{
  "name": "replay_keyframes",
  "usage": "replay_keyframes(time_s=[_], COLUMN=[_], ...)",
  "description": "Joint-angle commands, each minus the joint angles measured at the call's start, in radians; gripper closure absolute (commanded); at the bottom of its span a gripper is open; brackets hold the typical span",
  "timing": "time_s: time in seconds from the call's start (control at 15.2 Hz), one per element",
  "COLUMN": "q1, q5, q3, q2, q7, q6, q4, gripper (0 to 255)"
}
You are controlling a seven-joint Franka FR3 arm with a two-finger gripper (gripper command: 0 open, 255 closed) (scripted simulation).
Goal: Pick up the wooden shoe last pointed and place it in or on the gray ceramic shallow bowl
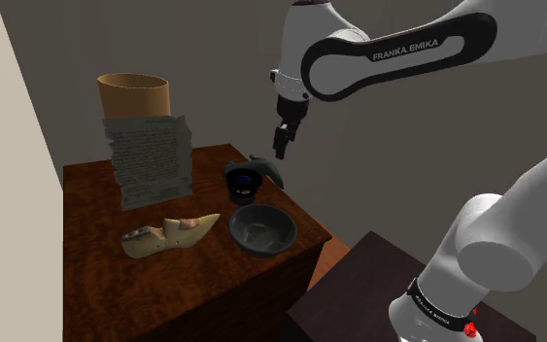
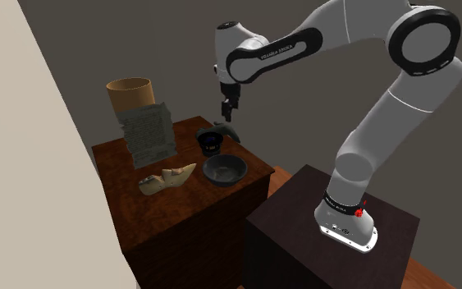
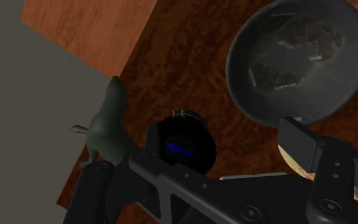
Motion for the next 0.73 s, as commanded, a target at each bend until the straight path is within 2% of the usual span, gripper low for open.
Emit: replay_keyframes(time_s=[0.0, 0.66], q1=[0.013, 0.091], q5=[-0.026, -0.200], q3=[0.021, 0.118], q2=[0.065, 0.378], q7=[-0.016, -0.061], q6=[0.030, 0.111], q4=[0.031, 0.215], gripper=[0, 0])
